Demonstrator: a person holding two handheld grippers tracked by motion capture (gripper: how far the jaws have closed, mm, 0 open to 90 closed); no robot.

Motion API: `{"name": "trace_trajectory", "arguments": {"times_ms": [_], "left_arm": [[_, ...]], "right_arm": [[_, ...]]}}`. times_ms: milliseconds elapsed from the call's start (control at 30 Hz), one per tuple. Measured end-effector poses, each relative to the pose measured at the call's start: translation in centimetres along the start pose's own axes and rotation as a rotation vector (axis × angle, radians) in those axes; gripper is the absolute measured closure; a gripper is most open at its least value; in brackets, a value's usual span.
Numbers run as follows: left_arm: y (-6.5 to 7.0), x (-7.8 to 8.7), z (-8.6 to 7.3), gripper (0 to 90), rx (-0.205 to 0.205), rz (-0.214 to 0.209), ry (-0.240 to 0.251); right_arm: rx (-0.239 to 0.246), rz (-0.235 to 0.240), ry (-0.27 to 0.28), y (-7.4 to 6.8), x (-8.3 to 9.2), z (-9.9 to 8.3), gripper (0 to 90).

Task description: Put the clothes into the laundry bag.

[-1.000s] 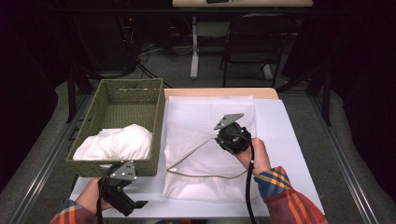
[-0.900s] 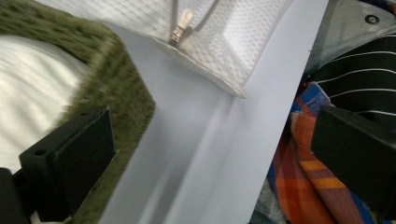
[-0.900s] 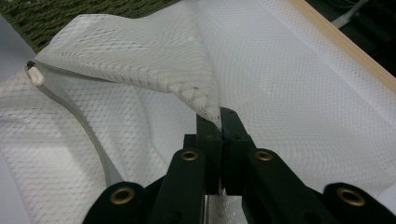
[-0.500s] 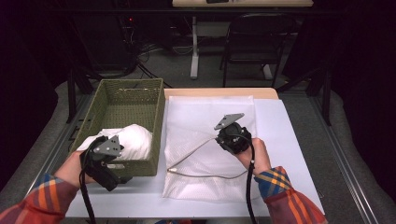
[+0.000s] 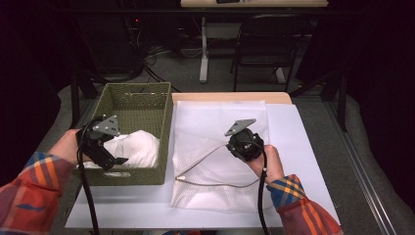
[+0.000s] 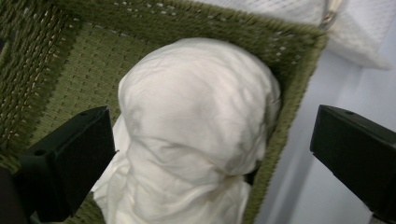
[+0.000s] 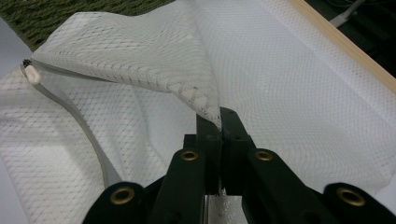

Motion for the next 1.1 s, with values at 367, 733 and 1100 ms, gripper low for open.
{"name": "trace_trajectory", "arguments": {"times_ms": [367, 733, 1100], "left_arm": [[-3.5, -3.8, -2.0, 0.0, 0.045, -0.045, -0.129], [-3.9, -7.5, -2.8, 0.0, 0.057, -0.149, -0.194], [-3.6, -10.4, -3.5, 1.9, 0.111, -0.241, -0.248]], "right_arm": [[-0.002, 0.004, -0.006, 0.0, -0.1, -0.1, 88.6], [0.001, 0.007, -0.015, 0.0, -0.3, -0.2, 88.5], [0.001, 0.009, -0.021, -0.2, -0.4, -0.3, 88.5]]}}
Point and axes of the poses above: each handheld gripper's, and its own axes: x roughly backward along the jaws, z roughly out of its top, y roughly to its right, the point moved 8 cm from there along -x, roughly forward along the jaws, and after that the axes turned 5 degrees about -z, right-handed, at the moved point
